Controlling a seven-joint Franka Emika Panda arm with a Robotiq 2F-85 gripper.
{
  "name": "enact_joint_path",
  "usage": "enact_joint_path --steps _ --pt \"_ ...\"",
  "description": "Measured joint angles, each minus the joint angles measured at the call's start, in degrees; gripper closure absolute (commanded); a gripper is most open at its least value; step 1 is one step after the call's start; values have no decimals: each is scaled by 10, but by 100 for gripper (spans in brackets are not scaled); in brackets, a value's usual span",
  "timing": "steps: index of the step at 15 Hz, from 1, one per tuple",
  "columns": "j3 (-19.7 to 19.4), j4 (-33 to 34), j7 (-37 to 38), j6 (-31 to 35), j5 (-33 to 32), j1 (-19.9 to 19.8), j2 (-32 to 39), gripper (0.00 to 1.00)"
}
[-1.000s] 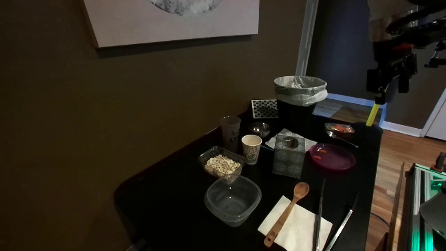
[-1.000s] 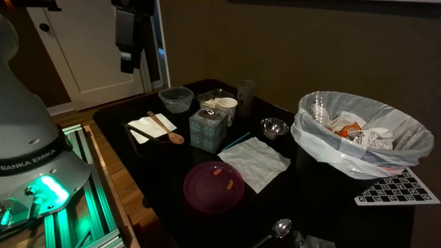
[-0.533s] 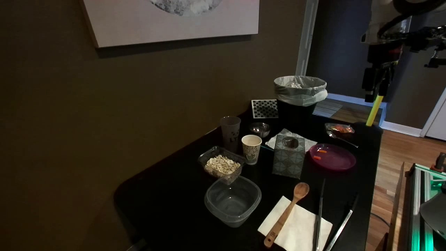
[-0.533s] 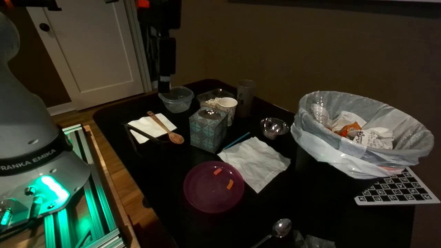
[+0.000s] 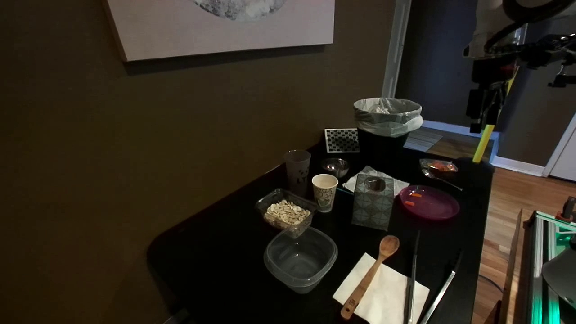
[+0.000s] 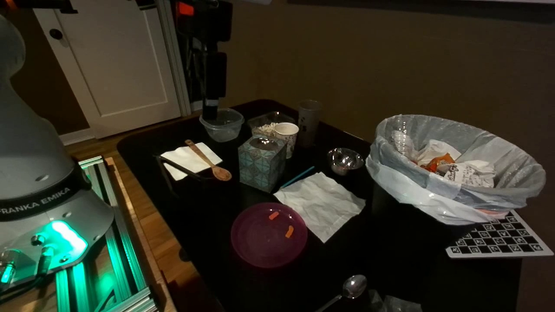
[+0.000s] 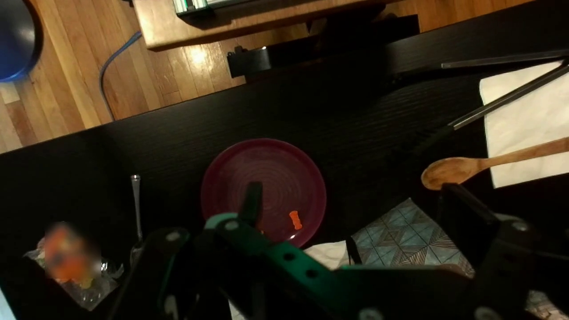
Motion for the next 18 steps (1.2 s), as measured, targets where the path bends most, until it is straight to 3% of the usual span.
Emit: enact_joint_path --steps 4,7,11,18 --pt "54 6 2 32 -41 1 -14 0" --pt "79 2 3 121 -86 2 -3 0" --pt "80 -1 17 227 -96 -1 48 0" --pt "65 -4 65 234 -81 -18 182 0"
